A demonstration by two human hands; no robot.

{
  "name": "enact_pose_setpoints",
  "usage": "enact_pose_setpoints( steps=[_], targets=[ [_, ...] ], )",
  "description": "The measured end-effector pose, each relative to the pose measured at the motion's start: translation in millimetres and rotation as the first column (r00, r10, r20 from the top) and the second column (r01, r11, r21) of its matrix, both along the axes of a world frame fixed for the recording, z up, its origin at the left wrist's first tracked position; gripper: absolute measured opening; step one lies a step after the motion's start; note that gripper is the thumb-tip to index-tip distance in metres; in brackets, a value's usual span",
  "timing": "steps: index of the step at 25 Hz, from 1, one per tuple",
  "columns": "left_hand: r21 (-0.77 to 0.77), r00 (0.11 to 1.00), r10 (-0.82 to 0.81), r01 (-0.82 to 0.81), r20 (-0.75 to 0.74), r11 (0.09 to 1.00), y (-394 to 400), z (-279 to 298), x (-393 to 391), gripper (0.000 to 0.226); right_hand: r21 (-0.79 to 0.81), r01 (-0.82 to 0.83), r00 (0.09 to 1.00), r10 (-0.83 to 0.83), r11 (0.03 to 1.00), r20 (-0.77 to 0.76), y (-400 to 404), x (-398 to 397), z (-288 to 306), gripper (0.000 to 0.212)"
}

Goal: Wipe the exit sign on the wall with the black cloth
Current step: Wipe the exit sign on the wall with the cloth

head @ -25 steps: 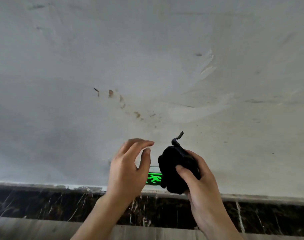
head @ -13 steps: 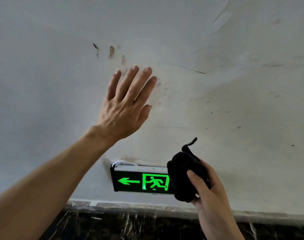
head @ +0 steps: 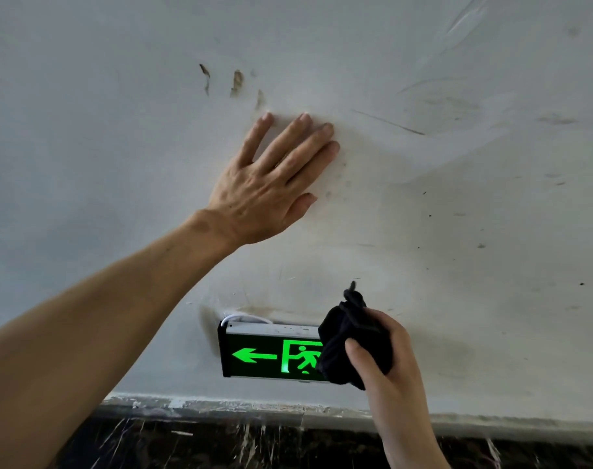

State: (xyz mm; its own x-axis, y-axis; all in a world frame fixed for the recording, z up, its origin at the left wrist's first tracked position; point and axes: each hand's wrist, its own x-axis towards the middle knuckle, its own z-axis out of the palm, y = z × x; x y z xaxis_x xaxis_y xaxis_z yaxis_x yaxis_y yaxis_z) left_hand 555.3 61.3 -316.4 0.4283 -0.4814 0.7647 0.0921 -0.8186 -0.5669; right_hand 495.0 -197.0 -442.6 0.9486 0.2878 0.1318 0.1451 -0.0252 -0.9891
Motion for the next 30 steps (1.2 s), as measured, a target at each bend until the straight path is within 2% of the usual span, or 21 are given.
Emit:
enact_pose_setpoints(
  steps=[2, 3, 6, 9, 13, 15, 18, 21, 24, 30],
  targets=[
    [0.014, 1.000, -0.003, 0.003, 0.011, 1.000, 6.0, -1.9, 4.9, 0.060, -0.235, 0.078, 0.971, -0.020, 0.969, 0.238, 15.6, -1.6, -6.9, 0.040],
    [0.029, 1.000, -0.004, 0.003, 0.021, 1.000, 7.9, -2.9, 7.1, 0.062, -0.299, 0.133, 0.936, -0.021, 0.945, 0.351, 25.0, -2.0, -11.5, 0.042],
    [0.056, 0.998, -0.019, 0.016, 0.057, 0.998, 10.9, -5.2, 12.9, 0.063, -0.397, 0.274, 0.799, 0.022, 0.876, 0.601, 54.8, -0.5, -23.8, 0.045],
    [0.049, 0.997, -0.049, 0.047, 0.051, 0.998, 12.4, -7.0, 16.3, 0.062, -0.456, 0.315, 0.666, 0.148, 0.832, 0.731, 84.7, 2.5, -34.5, 0.047],
    [0.041, 0.997, -0.053, 0.050, 0.054, 0.998, 13.5, -7.8, 16.7, 0.059, -0.535, 0.300, 0.574, 0.299, 0.790, 0.762, 119.5, 5.5, -51.3, 0.050],
    [0.034, 0.997, -0.058, 0.056, 0.054, 0.998, 11.8, -7.1, 16.4, 0.058, -0.616, 0.289, 0.561, 0.392, 0.732, 0.729, 130.4, 6.4, -60.9, 0.053],
    [0.028, 0.996, -0.064, 0.062, 0.055, 0.998, 10.4, -6.7, 16.6, 0.058, -0.744, 0.283, 0.607, 0.489, 0.605, 0.627, 142.2, 4.9, -72.0, 0.058],
    [0.019, 0.996, -0.060, 0.058, 0.063, 0.998, 11.2, -7.4, 18.0, 0.058, -0.813, 0.279, 0.669, 0.504, 0.510, 0.546, 152.7, 1.5, -79.3, 0.070],
    [0.026, 0.996, -0.049, 0.047, 0.075, 0.999, 11.4, -8.7, 19.6, 0.058, -0.823, 0.308, 0.654, 0.522, 0.476, 0.547, 157.9, 3.1, -80.3, 0.075],
    [0.042, 0.995, -0.017, 0.013, 0.098, 0.999, 13.3, -9.4, 20.2, 0.061, -0.840, 0.325, 0.659, 0.533, 0.435, 0.531, 157.0, 1.0, -73.2, 0.068]
  ],
)
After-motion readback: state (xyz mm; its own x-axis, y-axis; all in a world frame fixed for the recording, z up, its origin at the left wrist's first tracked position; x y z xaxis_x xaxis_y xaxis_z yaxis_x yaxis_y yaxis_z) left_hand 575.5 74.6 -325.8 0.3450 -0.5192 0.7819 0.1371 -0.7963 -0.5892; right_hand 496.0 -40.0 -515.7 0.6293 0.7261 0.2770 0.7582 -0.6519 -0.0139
